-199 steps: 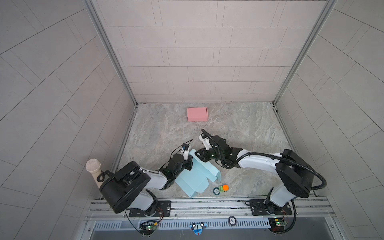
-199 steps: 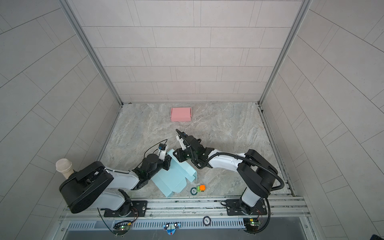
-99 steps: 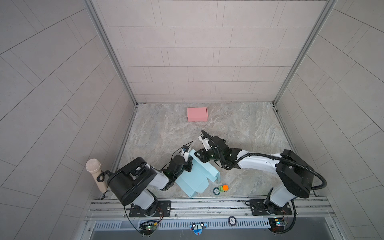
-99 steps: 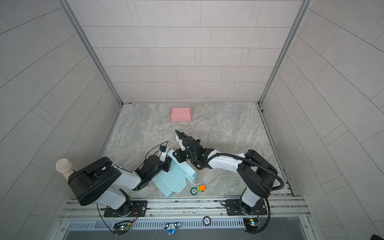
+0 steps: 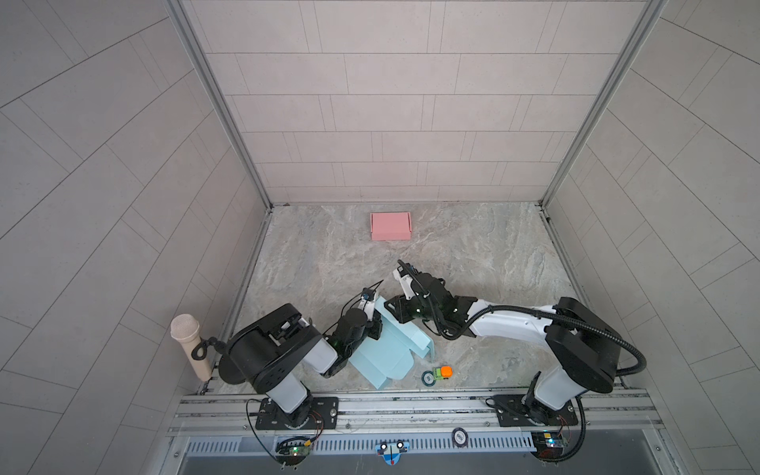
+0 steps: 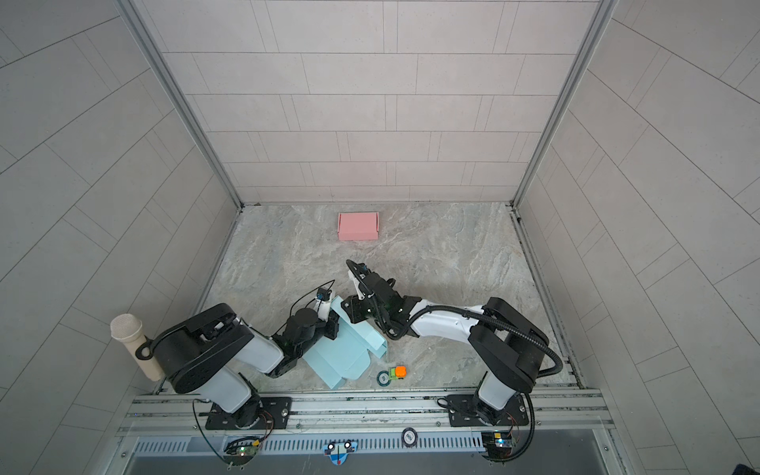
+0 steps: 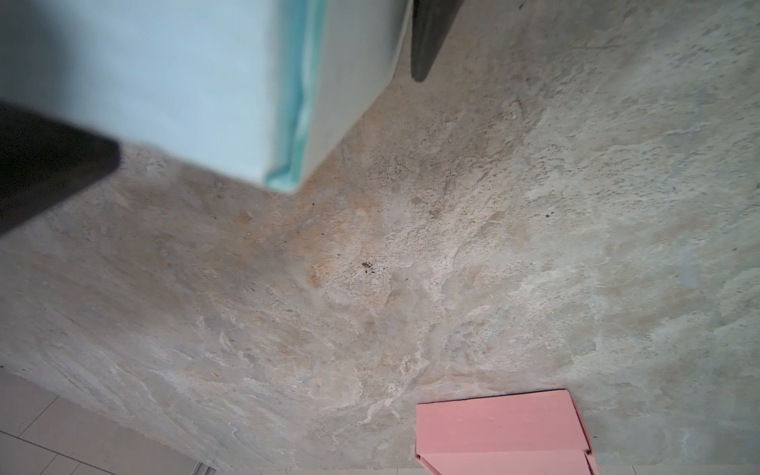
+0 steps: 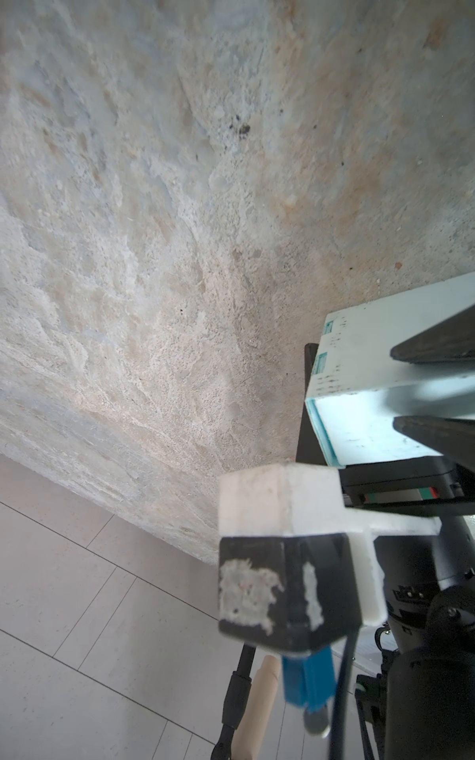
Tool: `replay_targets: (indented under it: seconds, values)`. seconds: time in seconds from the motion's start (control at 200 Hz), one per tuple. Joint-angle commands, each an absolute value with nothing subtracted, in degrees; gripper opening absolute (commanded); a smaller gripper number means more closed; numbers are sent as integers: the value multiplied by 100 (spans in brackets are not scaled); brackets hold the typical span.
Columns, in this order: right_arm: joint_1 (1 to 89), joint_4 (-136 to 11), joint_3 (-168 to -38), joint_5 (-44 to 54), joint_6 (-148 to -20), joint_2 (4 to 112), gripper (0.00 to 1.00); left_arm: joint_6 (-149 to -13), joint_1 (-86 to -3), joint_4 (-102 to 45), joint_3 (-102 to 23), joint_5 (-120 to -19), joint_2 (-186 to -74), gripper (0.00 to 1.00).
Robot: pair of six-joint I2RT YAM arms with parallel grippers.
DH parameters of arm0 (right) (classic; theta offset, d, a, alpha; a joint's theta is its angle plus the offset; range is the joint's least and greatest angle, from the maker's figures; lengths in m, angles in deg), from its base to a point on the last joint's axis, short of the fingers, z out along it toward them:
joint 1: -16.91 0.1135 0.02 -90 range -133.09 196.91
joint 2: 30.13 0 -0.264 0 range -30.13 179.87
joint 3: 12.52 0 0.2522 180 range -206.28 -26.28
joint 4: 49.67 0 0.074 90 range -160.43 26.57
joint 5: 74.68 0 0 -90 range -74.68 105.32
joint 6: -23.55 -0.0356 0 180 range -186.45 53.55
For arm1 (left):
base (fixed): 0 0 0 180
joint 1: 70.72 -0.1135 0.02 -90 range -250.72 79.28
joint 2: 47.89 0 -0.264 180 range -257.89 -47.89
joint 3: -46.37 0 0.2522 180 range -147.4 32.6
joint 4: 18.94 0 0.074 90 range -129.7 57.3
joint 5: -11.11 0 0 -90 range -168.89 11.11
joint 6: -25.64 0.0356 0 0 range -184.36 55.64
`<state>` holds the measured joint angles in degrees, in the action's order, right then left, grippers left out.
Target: Fold the paper box
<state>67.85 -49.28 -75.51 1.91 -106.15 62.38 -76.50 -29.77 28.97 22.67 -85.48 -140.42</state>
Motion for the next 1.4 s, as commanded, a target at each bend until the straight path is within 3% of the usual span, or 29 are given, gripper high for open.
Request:
replay_targets:
  seconds: [0.0, 0.295, 0.491, 0.626, 1.026, 1.236, 1.397]
  values:
    - [6943, -5448, -7274, 175, -10832, 6269, 25, -7758, -3021, 3223, 2307, -9066, -14079, 18]
    - [7110, -5412, -7089, 362, -11049, 6029, 24, -7850, -3021, 3472, 2348, -9113, -14261, 15]
    - [7155, -5506, -6954, 613, -11084, 5868, 24, -7912, -3021, 3681, 2505, -9091, -14266, 25]
    - [7152, -5554, -6950, 691, -11084, 5864, 23, -7938, -3021, 3686, 2630, -9107, -14160, 26]
    - [7142, -5573, -6835, 898, -11193, 5787, 22, -8110, -3021, 3697, 2629, -9481, -14294, 17]
    - [7142, -5526, -6768, 950, -11241, 5795, 22, -8150, -3021, 3715, 2656, -9375, -14240, 27]
    - [7145, -5549, -6746, 1030, -11259, 5769, 21, -8132, -3021, 3682, 2838, -9456, -13982, 28]
